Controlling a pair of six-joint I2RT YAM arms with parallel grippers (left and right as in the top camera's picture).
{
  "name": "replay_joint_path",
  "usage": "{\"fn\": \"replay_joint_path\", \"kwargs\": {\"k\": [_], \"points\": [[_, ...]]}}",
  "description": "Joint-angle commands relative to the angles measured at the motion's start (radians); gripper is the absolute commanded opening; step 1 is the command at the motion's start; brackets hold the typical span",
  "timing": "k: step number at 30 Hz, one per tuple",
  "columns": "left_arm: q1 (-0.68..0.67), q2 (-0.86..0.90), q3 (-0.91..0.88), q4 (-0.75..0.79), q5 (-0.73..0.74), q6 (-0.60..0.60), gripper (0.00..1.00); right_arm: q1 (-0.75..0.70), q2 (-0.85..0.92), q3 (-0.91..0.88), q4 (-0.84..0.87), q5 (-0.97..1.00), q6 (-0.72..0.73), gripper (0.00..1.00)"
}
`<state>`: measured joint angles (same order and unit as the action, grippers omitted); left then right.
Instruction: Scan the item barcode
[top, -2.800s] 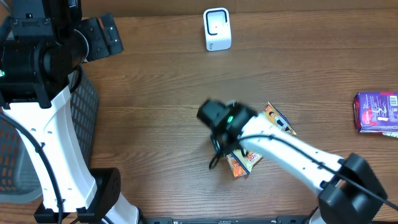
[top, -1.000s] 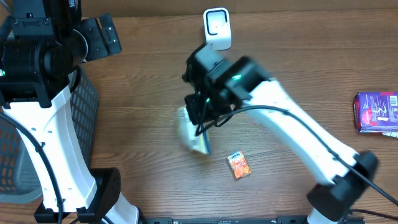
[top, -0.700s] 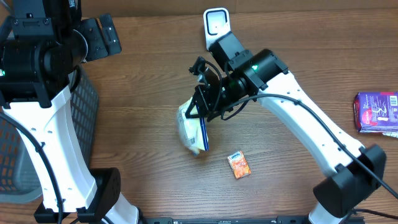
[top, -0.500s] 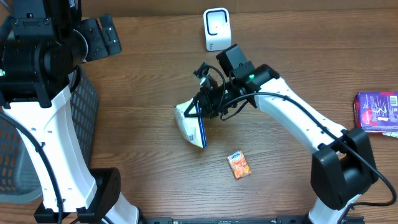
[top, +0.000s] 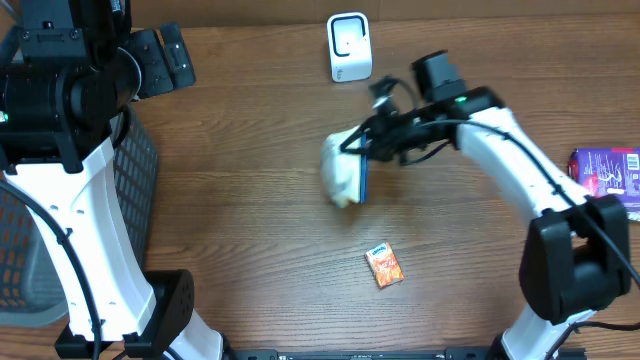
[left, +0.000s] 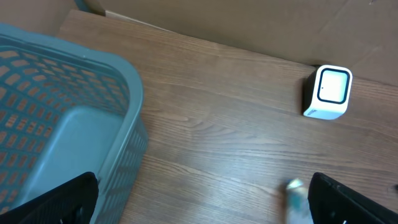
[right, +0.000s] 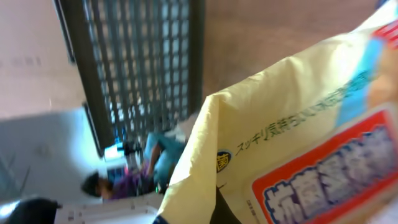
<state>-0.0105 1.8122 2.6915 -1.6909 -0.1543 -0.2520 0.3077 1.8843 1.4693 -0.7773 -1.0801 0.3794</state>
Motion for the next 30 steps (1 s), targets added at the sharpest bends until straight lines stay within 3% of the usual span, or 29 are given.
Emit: {"fn": "replay_joint_path", "kwargs": {"k": [1,10,23,30], "points": [[0.003,0.0,0.0,0.002,-0.009,0.017,1.0,-0.019,0.016,-0.056,0.013,0.007,-0.032,0.04],[0.004,0.0,-0.037,0.002,-0.01,0.008,1.0,-0.025,0.146,-0.092,-0.005,0.068,-0.034,0.04],[0.004,0.0,-0.111,0.005,-0.039,0.009,1.0,0.219,0.095,0.063,-0.029,-0.182,0.119,0.04],[0.004,0.0,-0.111,0.003,-0.048,0.009,1.0,0.218,0.117,0.063,-0.002,-0.224,0.156,0.04]]}}
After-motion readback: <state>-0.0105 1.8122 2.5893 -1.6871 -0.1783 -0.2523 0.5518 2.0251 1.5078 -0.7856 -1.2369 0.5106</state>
